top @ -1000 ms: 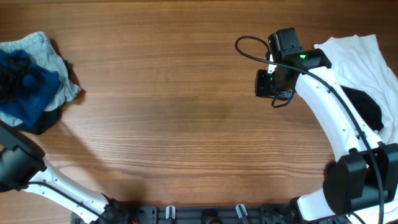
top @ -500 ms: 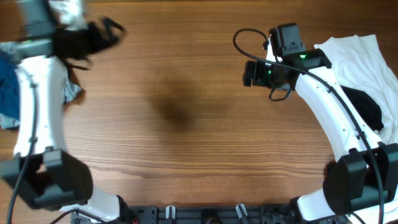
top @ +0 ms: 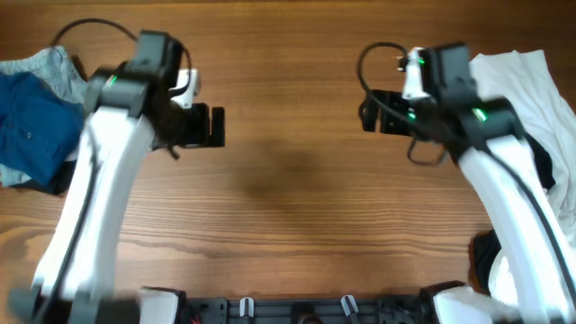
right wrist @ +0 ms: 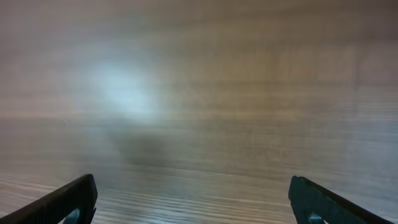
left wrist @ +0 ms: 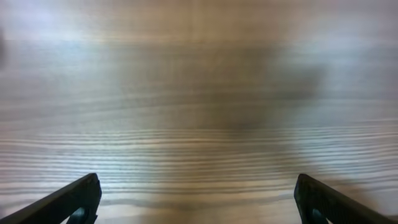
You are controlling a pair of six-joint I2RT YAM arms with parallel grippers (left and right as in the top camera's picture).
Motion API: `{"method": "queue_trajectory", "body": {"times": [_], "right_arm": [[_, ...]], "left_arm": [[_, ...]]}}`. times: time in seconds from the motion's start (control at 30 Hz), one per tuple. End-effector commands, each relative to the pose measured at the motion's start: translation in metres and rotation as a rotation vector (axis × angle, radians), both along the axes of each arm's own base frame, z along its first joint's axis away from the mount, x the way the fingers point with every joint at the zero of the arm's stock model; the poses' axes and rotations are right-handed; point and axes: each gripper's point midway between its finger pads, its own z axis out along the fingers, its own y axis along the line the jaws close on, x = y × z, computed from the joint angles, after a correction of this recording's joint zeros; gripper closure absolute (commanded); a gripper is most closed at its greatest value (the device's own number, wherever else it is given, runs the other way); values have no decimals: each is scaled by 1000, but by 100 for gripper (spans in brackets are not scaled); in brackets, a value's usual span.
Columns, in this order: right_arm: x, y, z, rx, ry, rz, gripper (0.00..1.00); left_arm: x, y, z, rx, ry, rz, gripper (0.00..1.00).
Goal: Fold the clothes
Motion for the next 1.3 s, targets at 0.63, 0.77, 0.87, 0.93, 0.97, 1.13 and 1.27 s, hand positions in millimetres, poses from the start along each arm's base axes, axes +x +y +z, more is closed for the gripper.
{"method": "queue_trajectory", "body": {"times": [0.63,0.77,0.87,0.93,0.97,1.13,1.27], "right_arm": [[-144,-44,-12,35,-329,-118,0],[-147,-45,-11,38,-341,-120,0],[-151,-63,-5,-6,-398,-162,0],[-151,-69,-2,-39,-494,-140,0],[-148,-67,1,-55,-572,-94,0],[-134,-64,-3,-73,-844,-43,0],[-110,-62,-14,-72,-945,-47,0]], "left_arm": [[-172,30,55,-101,-688,24,0],[-175,31,49,-96,-660,23,0],[-175,31,49,-96,-660,23,0],[-175,31,49,-96,-660,23,0],[-175,31,49,-96,-660,23,0],[-175,31,49,-96,-660,23,0],[-175,31,49,-97,-660,24,0]]}}
